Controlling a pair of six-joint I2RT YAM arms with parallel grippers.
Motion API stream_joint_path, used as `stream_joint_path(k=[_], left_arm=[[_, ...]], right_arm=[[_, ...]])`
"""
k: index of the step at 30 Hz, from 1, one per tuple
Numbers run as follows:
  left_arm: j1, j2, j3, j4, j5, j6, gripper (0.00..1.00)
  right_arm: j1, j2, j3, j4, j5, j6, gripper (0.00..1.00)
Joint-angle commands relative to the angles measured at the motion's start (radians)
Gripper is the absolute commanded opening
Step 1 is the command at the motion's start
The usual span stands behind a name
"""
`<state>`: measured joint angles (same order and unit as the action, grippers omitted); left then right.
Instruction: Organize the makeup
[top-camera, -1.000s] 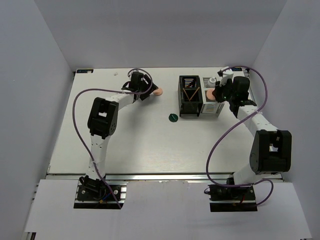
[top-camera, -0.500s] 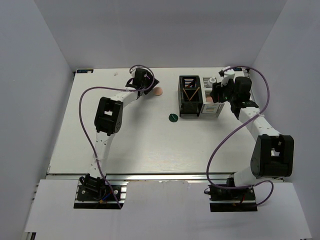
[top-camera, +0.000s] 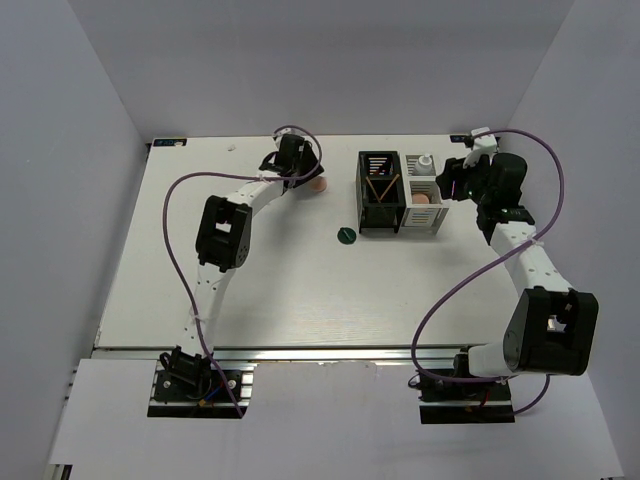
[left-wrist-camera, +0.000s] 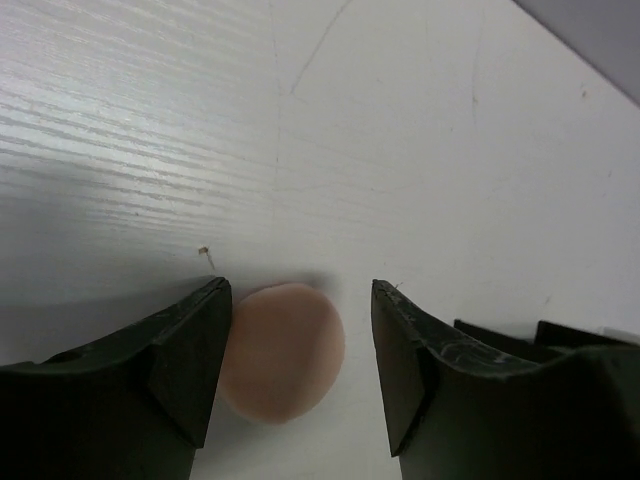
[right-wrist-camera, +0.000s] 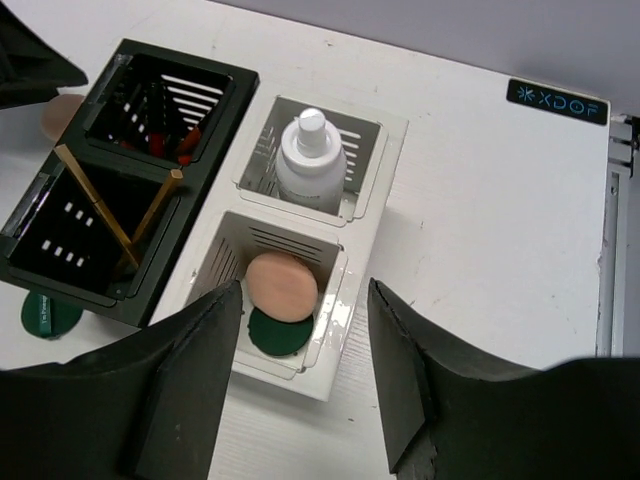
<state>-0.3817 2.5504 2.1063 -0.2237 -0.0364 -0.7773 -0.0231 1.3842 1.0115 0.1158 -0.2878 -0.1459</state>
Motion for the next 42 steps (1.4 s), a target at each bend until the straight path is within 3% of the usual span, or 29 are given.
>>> stream_joint_path(k=[1,5,11,17,18,20,22,25,28,29,31,33,35,36,42], left_arm=[[-0.029,-0.045,-0.095,-0.138,-0.04,0.157,0.69],[-0.036,-0.078,-0.193,-0.134,-0.042,0.22,0.69],[-0.054,-0.058,-0.178,-0.216,-0.105,0.329,0.64],[-0.057,-0.016,-0.132,-0.247,-0.119,0.317,0.37],[-0.057,-0.012,-0.118,-0.246,-0.109,0.305,0.27],[-0.057,-0.009,-0.105,-0.238,-0.1,0.28,0.17],[-0.057,-0.021,-0.112,-0.218,-0.088,0.262,0.02],[-0.057,-0.108,-0.164,-0.119,-0.041,0.231,0.0],[-0.057,-0.269,-0.313,0.091,0.062,0.213,0.0],[-0.057,-0.362,-0.419,0.247,0.105,0.208,0.0],[-0.057,-0.441,-0.515,0.401,0.179,0.196,0.0],[-0.059,-0.513,-0.603,0.57,0.294,0.171,0.0],[-0.063,-0.533,-0.629,0.674,0.395,0.138,0.0],[-0.072,-0.539,-0.631,0.697,0.423,0.128,0.0],[-0.149,-0.519,-0.544,0.741,0.483,0.174,0.0]], right_arm=[[-0.011,-0.027,-0.014,0.042,-0.017,0.023,0.59],[-0.011,-0.025,-0.01,0.045,-0.024,0.029,0.59],[-0.012,-0.024,-0.004,0.045,-0.031,0.04,0.59],[-0.012,-0.03,-0.002,0.039,-0.039,0.046,0.59],[-0.012,-0.031,-0.002,0.039,-0.039,0.046,0.59],[-0.012,-0.037,-0.005,0.035,-0.04,0.046,0.59],[-0.012,-0.043,-0.007,0.03,-0.047,0.045,0.59],[-0.012,-0.054,-0.008,0.002,-0.103,0.005,0.62],[-0.014,-0.08,-0.016,-0.051,-0.276,-0.11,0.75],[-0.014,-0.091,-0.024,-0.056,-0.325,-0.135,0.76],[-0.014,-0.129,-0.057,-0.042,-0.443,-0.176,0.75],[-0.015,-0.148,-0.1,0.002,-0.474,-0.152,0.57],[-0.015,-0.16,-0.114,0.07,-0.459,-0.077,0.14],[-0.015,-0.162,-0.119,0.087,-0.446,-0.052,0.0],[-0.023,-0.163,-0.114,0.145,-0.373,0.017,0.0]])
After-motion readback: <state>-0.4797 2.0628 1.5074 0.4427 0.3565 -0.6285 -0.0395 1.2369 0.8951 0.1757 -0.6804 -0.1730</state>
